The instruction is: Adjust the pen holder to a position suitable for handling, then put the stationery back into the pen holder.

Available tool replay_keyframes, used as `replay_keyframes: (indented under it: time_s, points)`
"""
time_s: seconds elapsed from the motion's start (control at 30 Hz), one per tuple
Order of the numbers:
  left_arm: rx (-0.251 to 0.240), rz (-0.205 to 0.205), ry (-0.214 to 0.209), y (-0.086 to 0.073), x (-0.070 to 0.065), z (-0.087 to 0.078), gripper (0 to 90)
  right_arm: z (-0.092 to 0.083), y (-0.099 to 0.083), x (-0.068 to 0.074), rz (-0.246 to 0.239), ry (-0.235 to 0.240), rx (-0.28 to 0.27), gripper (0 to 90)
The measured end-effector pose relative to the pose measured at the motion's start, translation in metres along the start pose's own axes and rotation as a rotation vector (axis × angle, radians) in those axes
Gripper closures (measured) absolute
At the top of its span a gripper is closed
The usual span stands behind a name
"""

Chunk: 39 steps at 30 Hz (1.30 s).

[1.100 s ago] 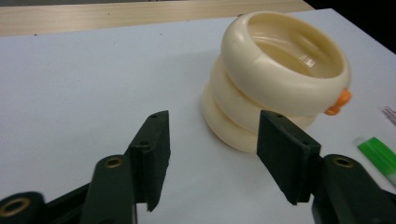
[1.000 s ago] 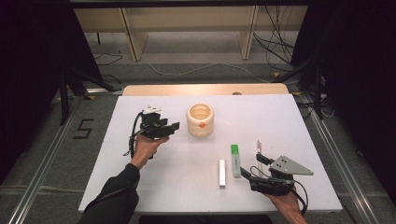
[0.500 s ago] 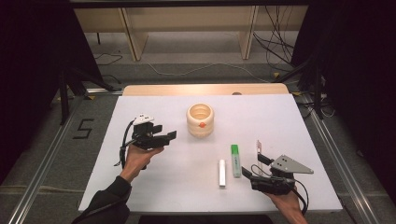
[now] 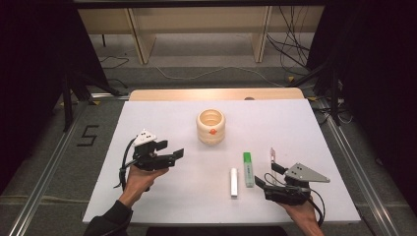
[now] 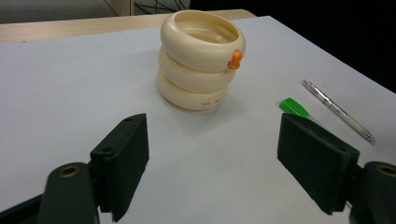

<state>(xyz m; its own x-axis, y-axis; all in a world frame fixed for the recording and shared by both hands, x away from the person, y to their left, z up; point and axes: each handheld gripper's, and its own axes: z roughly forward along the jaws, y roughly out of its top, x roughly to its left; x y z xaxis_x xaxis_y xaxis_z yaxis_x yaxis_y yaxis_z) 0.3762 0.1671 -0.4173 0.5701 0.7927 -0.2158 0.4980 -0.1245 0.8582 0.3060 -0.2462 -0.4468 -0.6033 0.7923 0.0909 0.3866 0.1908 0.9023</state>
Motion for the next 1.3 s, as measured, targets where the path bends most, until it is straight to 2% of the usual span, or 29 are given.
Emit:
replay_keyframes:
  time_s: [0.2,0.37,0.43,0.7,0.9,1.0,1.03,1.3]
  points:
    - [-0.008,0.027,-0.010,-0.004,-0.006,-0.005,22.6,0.001,0.000,0.000,-0.001,0.003,0.005,23.0]
    - [-0.015,0.026,-0.018,-0.007,-0.007,-0.008,20.7,0.000,-0.001,0.001,-0.002,0.000,0.011,23.0]
    - [-0.012,0.038,-0.022,-0.008,-0.007,-0.008,20.5,0.000,-0.001,0.001,-0.006,0.001,0.009,23.0]
    - [-0.022,0.051,-0.022,-0.014,-0.011,-0.013,19.0,0.001,0.000,-0.002,0.012,-0.008,0.046,22.8]
    - [-0.029,0.059,-0.027,-0.019,-0.016,-0.019,18.3,0.006,0.007,-0.005,0.033,-0.011,0.126,23.1]
    - [-0.038,0.065,-0.031,-0.020,-0.016,-0.022,18.2,0.009,0.013,-0.005,0.014,-0.034,0.157,24.1]
    - [-0.042,0.069,-0.034,-0.021,-0.016,-0.022,18.2,0.010,0.016,-0.005,0.022,-0.038,0.174,24.6]
    - [-0.068,0.101,-0.035,-0.026,-0.016,-0.029,18.0,0.030,0.032,-0.010,0.015,-0.042,0.302,25.6]
